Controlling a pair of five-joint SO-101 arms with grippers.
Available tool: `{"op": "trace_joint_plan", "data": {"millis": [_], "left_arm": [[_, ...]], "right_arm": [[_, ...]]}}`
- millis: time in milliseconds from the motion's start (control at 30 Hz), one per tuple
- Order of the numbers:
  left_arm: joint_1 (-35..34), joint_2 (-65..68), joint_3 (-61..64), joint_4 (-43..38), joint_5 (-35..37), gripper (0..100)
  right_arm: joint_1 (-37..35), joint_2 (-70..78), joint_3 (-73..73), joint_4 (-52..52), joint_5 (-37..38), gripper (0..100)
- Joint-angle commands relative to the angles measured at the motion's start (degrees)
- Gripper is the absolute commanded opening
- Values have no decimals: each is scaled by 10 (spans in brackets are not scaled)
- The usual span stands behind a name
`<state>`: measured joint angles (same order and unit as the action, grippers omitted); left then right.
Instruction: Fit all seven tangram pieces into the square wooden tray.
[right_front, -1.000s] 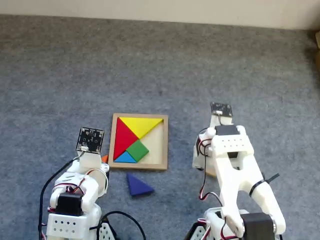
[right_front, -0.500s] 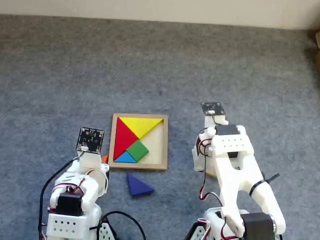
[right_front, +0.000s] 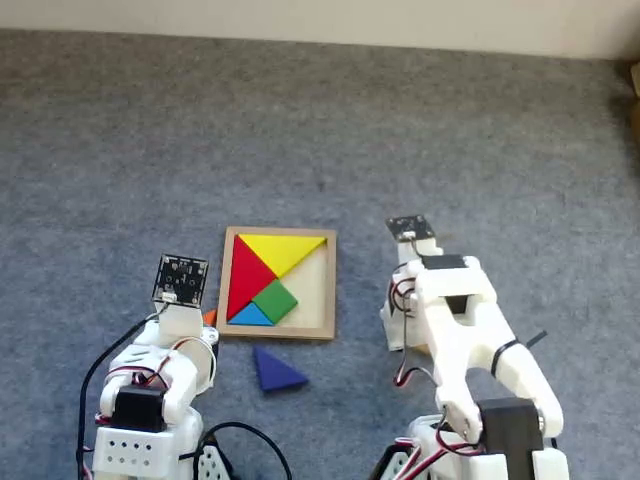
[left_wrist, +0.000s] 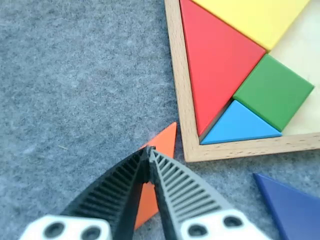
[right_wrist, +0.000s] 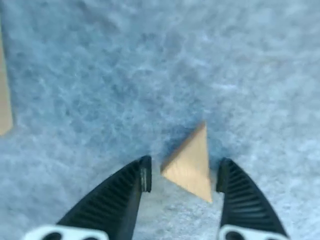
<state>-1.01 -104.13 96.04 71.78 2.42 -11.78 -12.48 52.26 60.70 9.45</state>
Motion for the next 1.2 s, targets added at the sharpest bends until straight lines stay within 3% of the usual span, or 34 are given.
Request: {"op": "trace_joint_plan", "data": {"millis": [0, 333, 600, 967, 1167], "left_arm": [[0, 0, 12, 3, 5, 9], [0, 0, 12, 3, 5, 9], [0, 0, 12, 3, 5, 9], [0, 0, 12, 3, 5, 9], [0, 0, 12, 3, 5, 9]], "right_arm": [[2, 9, -2, -12, 7, 128], [2, 7, -2, -4, 6, 47], [-1, -24, -113, 110, 1, 47], [-147, -29, -203, 95, -157, 47], [-192, -29, -247, 84, -205, 47]]}}
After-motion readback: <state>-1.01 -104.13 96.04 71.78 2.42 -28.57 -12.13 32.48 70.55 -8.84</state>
